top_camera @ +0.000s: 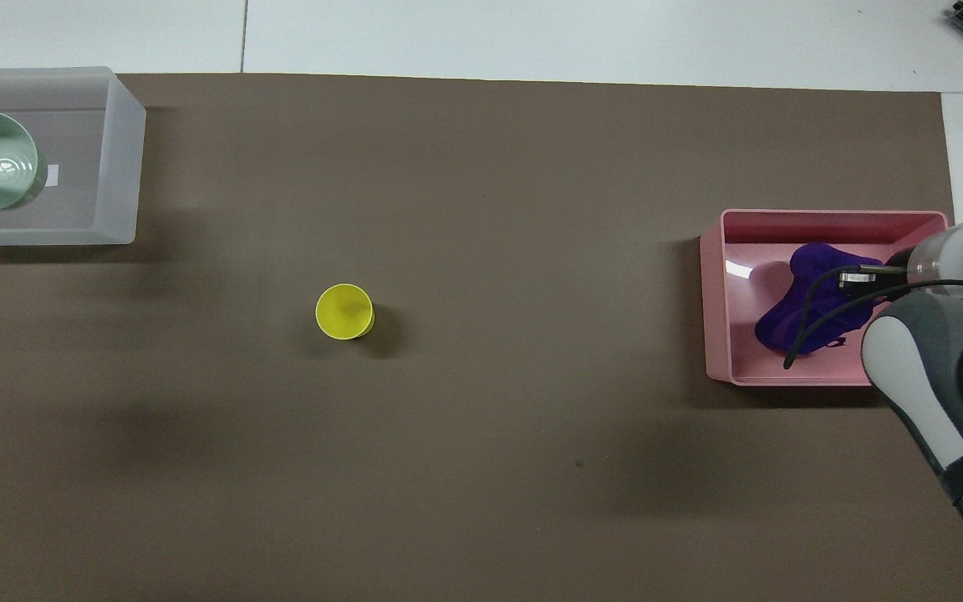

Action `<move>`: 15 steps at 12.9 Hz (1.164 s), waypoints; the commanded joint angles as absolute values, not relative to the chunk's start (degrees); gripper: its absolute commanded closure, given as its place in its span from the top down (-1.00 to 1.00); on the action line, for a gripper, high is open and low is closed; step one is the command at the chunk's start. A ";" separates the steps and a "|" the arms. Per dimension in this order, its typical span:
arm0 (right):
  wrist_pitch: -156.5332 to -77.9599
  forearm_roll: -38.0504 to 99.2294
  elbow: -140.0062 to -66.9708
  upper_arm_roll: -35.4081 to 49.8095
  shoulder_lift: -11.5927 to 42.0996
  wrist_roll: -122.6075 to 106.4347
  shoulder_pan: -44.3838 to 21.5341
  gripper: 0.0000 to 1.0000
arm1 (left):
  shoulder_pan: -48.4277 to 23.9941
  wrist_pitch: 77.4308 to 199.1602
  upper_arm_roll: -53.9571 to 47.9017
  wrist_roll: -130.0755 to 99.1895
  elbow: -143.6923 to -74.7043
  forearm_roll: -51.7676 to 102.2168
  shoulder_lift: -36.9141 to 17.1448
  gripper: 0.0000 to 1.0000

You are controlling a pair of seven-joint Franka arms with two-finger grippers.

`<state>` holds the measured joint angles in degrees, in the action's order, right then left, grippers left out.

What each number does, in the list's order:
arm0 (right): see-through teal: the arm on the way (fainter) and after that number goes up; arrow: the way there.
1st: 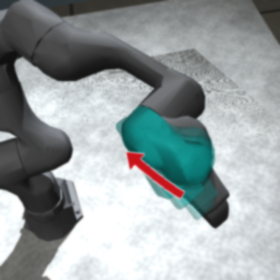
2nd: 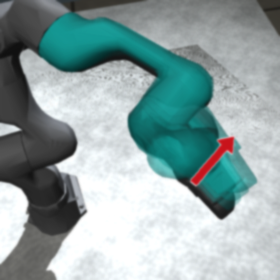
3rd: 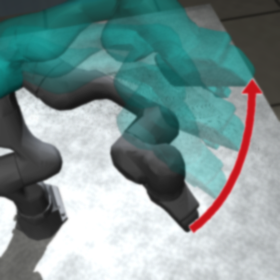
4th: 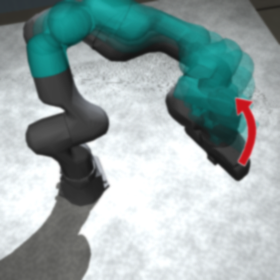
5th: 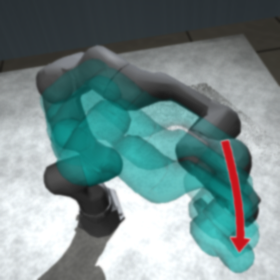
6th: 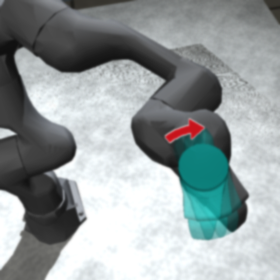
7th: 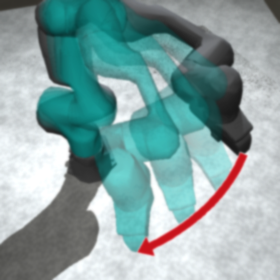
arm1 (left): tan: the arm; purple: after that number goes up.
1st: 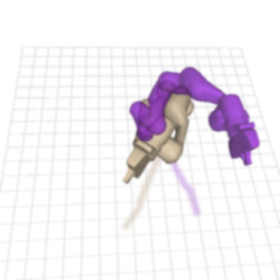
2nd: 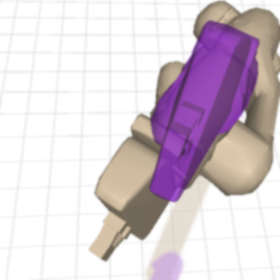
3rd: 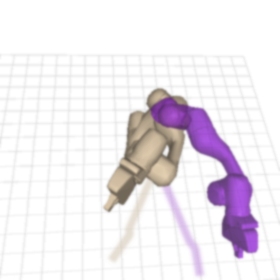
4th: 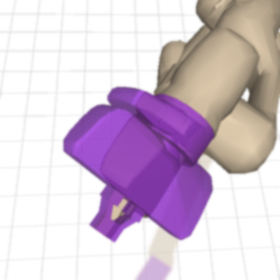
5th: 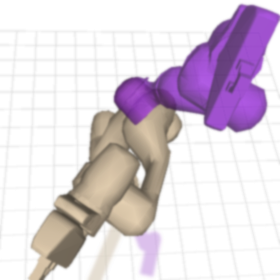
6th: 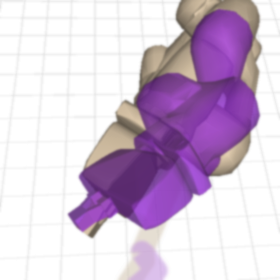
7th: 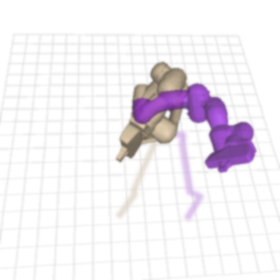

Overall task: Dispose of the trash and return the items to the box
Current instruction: 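Lower the purple cloth into the pink bin and open the right gripper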

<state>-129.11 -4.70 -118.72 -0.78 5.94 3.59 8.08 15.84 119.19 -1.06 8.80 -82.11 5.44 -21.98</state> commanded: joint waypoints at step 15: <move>-120.19 -3.34 -112.79 1.58 1.06 13.18 0.70 1.00 | 17.67 132.71 -1.06 8.96 -67.94 3.69 -42.01 -1.00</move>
